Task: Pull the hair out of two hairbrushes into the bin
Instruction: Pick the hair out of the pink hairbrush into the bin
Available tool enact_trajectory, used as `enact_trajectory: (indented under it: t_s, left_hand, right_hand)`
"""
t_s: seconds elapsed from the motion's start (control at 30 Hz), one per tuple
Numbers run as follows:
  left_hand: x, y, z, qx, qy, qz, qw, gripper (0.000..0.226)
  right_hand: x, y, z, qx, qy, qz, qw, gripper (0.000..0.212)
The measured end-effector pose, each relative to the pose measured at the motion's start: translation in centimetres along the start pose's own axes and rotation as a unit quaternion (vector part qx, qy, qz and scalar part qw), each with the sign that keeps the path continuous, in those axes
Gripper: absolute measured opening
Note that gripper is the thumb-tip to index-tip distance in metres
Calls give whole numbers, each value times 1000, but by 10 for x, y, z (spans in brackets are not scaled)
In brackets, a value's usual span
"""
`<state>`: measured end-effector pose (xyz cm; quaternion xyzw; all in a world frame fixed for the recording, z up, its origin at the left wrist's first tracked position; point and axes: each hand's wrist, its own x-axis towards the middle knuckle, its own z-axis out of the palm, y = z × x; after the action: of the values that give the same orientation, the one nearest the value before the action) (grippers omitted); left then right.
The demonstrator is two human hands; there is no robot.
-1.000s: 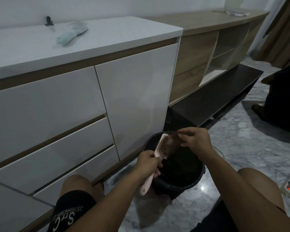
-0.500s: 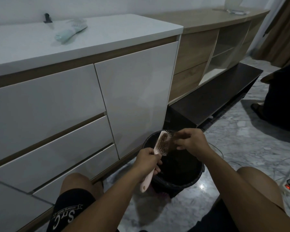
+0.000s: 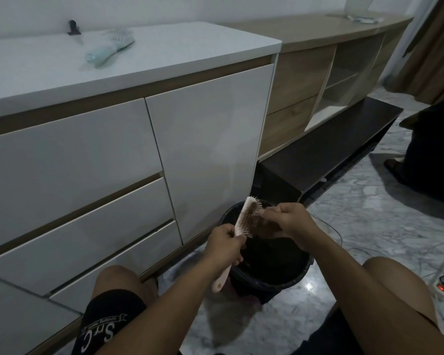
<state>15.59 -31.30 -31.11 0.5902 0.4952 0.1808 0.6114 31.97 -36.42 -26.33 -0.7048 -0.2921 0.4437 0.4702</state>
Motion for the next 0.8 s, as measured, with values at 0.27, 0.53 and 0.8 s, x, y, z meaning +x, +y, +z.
enact_trajectory:
  t_s: [0.27,0.53,0.8]
  left_hand:
    - [0,6,1,10,14,31,999,7]
    - [3,-1,-7,11,41,4,999,17]
    - [0,2,1,16,14,20,1000,9]
  right_hand:
    - [1,4,-1,-119,-45,1,992,37]
    - [10,4,-8,-184,71,-67,978,19]
    - [3,10,2,-94,4,-111,989,44]
